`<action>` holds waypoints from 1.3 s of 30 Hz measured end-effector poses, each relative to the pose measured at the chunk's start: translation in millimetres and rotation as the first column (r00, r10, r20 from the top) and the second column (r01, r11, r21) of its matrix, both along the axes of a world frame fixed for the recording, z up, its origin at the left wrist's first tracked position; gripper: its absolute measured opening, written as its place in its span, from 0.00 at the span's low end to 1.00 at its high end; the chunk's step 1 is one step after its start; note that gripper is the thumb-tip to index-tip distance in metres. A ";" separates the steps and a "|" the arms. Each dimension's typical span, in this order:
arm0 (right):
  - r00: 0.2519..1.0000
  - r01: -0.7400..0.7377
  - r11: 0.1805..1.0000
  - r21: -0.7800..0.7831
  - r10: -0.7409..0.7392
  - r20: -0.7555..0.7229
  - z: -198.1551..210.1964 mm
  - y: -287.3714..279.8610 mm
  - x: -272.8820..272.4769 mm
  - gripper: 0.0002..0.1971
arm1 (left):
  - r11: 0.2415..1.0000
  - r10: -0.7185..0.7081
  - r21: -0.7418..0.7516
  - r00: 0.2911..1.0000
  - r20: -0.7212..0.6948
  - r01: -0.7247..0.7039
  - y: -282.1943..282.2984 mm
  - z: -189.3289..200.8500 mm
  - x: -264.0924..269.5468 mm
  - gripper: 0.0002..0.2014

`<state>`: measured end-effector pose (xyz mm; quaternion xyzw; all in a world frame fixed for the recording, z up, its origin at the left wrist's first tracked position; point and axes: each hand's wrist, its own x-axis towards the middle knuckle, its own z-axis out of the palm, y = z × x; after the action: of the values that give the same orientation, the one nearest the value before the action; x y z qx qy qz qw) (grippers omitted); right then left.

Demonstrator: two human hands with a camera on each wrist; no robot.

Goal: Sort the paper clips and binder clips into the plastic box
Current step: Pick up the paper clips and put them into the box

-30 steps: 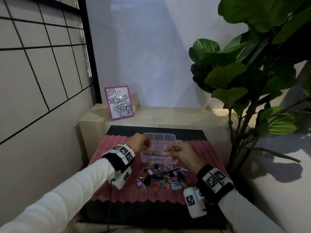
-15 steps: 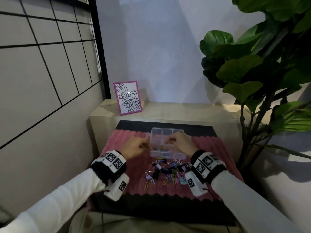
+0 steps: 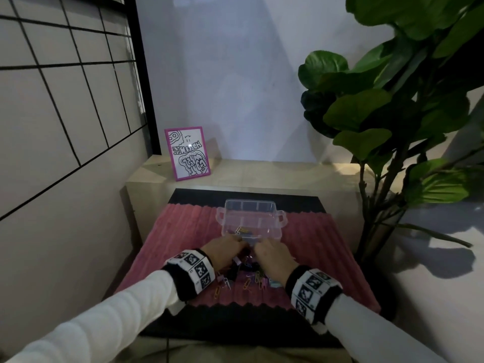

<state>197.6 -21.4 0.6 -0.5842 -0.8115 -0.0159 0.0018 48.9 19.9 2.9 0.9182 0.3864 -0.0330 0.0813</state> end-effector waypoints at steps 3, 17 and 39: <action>0.991 0.082 0.995 -0.053 -0.088 -0.104 -9.5 8.9 5.2 0.06 | 0.997 0.071 0.035 0.995 -0.071 -0.068 -1.4 -2.3 0.6 0.19; 0.525 0.054 0.943 -0.329 -0.307 -0.794 13.1 15.3 33.0 0.12 | 0.948 0.273 -0.248 0.910 0.311 -0.200 13.9 7.1 -20.4 0.10; 0.179 -0.185 0.860 -0.476 -0.446 -0.877 17.7 12.4 54.9 0.05 | 0.906 0.357 -0.344 0.879 0.315 -0.245 21.4 25.5 -25.5 0.09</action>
<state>252.4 -9.0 18.3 -0.5079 -0.5396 0.5608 0.3693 23.4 41.3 28.5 0.8128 0.4942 0.0972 0.2926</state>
